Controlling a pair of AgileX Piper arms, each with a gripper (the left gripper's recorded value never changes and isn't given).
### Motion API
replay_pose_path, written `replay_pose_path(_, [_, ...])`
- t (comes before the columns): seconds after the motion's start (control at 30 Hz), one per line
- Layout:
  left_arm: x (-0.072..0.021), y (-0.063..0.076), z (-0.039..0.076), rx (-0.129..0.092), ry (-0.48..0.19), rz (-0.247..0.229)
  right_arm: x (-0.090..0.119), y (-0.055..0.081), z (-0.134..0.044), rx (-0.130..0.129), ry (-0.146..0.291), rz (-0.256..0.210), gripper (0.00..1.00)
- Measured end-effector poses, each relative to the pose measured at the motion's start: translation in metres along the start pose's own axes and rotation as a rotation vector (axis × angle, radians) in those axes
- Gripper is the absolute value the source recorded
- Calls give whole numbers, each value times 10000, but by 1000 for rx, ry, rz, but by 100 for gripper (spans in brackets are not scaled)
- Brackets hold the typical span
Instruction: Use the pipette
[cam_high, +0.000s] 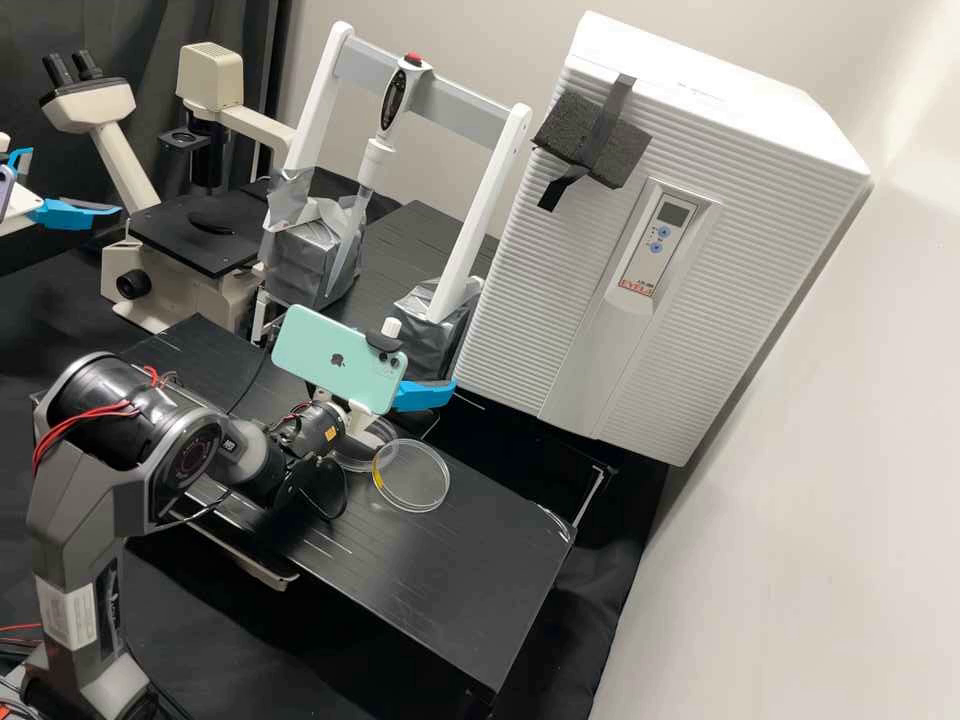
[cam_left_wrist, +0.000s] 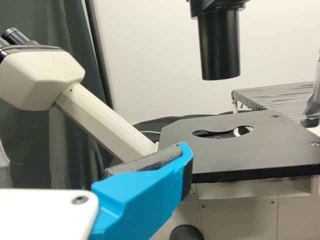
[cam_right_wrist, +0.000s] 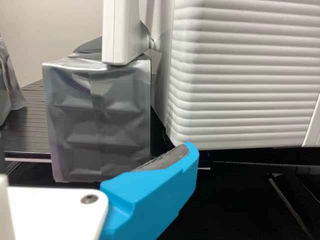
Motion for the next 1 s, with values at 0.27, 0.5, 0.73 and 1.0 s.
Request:
replay_pose_path(0.27, [0,0,0,0,0,0,0,0,0,0,0,0,100])
replay_pose_path(0.5, [-41,105,118,13,-62,31,0,0,0,0,0,0,100])
replay_pose_path(0.73, [-179,367,448,-17,-222,110,0,0,0,0,0,0,100])
replay_pose_path(1.0, [-209,574,769,-46,-338,178,0,0,0,0,0,0,100])
